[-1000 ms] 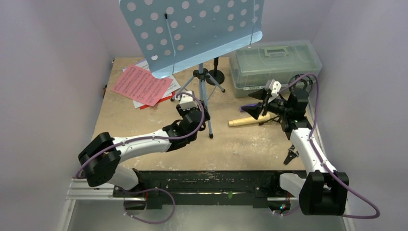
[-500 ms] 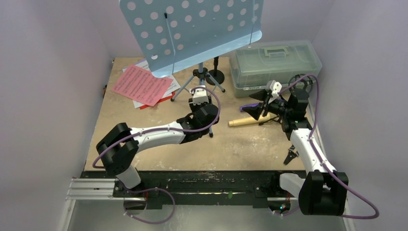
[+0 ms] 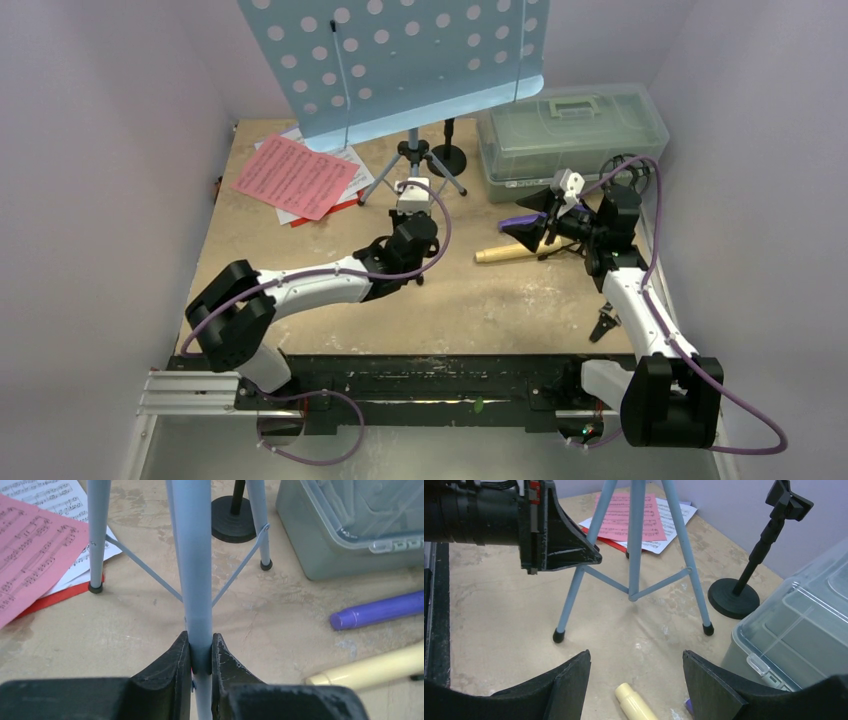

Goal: Pack up the instrument practice props
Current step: Close the music stand at the center of the board.

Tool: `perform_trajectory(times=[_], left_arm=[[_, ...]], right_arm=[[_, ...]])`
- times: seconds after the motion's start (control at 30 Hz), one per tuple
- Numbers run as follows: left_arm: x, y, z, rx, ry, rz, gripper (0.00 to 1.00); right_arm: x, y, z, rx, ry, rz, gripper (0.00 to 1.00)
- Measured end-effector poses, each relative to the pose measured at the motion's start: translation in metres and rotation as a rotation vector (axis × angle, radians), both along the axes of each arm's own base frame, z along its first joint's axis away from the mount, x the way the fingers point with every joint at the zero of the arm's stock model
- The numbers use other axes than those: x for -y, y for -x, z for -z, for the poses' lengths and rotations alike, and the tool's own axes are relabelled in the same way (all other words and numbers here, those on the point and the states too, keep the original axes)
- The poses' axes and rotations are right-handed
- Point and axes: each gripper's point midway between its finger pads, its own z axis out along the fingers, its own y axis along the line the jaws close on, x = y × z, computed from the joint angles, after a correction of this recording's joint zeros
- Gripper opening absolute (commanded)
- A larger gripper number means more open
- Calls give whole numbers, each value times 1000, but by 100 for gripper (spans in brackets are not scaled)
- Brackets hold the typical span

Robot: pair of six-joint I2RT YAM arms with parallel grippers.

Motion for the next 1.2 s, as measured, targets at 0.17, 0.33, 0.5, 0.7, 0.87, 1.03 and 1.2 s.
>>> perform_trajectory(times=[0.17,0.33,0.5,0.7,0.87,1.03,1.2], left_arm=[[-15,16,-2,7,-59,94,0],[-13,25,-7,20,-98,186,0],[-3,30,-11,32,-92,269,0],[3,38,-8,20,-52,321,0],[0,37,-8,10,-19,321,0],[-7,32,-6,-6,33,296,0],[-12,28,-10,-6,72,277,0]], right_arm=[[-1,1,1,1,0,-9,72],[-4,6,0,14,-8,-42,73],[-19,11,7,-2,-23,-90,74],[-56,-3,11,-63,-46,-178,75],[-61,-36,10,-10,-70,-159,75],[-72,-55,5,85,-117,-179,74],[-90,-68,-2,118,-181,-226,73]])
